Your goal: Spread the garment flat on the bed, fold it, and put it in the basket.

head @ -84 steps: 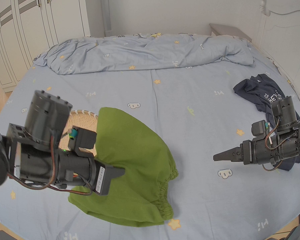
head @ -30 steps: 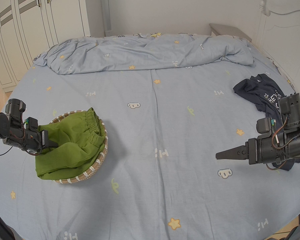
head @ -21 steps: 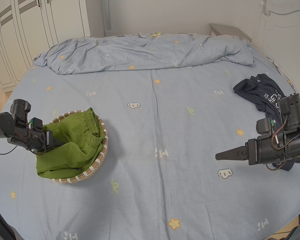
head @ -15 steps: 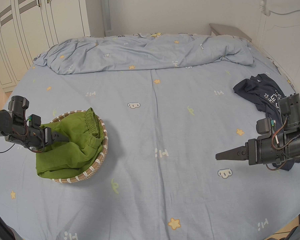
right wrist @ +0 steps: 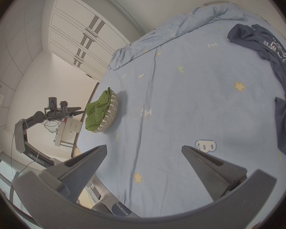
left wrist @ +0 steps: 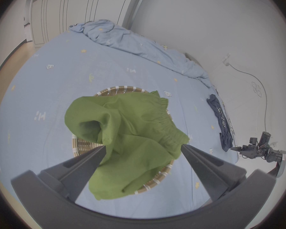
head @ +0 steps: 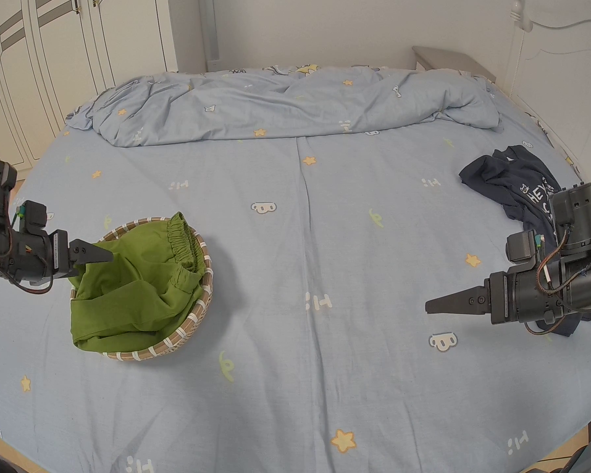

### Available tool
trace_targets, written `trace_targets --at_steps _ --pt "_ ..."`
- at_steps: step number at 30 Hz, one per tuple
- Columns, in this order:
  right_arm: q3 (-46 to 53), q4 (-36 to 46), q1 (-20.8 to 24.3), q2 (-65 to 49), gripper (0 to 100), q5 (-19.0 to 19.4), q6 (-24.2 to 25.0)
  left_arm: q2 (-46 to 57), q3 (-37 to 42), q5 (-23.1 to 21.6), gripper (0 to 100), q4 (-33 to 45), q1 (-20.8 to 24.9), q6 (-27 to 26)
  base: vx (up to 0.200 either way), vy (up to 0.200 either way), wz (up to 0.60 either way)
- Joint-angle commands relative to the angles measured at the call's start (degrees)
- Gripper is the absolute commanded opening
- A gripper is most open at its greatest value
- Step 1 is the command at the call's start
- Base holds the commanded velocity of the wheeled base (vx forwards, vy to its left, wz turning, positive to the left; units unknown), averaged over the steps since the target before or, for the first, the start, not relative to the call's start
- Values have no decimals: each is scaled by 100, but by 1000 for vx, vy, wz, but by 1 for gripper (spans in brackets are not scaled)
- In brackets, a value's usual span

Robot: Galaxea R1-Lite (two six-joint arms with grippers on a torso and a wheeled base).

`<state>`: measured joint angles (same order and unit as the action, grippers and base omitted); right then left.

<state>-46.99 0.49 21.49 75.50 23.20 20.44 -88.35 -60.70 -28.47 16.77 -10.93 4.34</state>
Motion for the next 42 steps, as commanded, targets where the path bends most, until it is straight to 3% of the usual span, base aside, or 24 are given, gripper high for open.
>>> trace_targets --at_steps 1,6,7,8,9,10,13,14,21,24,28,34,37,42 --pt "15 -14 39 -211 100 0 -40 1039 23 -1 100 300 92 5 0 0 0" --pt "217 -5 57 -975 100 0 -471 2225 497 139 100 748 742 93 0 0 0" --pt "437 -5 48 -1222 100 0 -1051 2796 875 509 100 757 1032 155 0 0 0" --pt "437 -5 48 -1222 100 0 -1051 2796 875 509 100 757 1032 155 0 0 0" --pt "894 -31 -40 -1608 100 -17 -1622 3535 1262 957 100 757 1287 172 0 0 0" --pt "1105 -66 -119 -1846 100 -17 -1886 3904 1447 1115 100 757 1401 190 0 0 0" --pt "1210 -66 -180 -1986 100 -17 -2018 4106 1552 1168 100 757 1454 208 0 0 0" --pt "1658 -22 -567 -2891 100 18 -2290 5213 2062 1256 100 766 1515 462 0 0 0" --pt "2239 356 -1042 -4500 100 18 -2282 6910 2739 1264 100 1056 1436 937 0 0 0" --pt "2318 1120 -1692 -5264 100 18 -2247 7551 2809 1256 100 1557 1217 1095 0 0 0" --pt "2441 1577 -2140 -6047 100 27 -2238 8202 2976 1256 100 1803 944 1254 0 0 0" --pt "2722 1753 -2263 -6767 100 18 -2229 8650 3204 1291 100 1882 1041 1271 0 0 0" --pt "3188 1779 -2184 -7400 100 -17 -2238 8835 3653 1379 100 1865 1085 1034 0 0 0" --pt "3583 1577 -2158 -7435 100 -711 -2159 8835 4233 1405 100 1689 1085 304 0 0 0"
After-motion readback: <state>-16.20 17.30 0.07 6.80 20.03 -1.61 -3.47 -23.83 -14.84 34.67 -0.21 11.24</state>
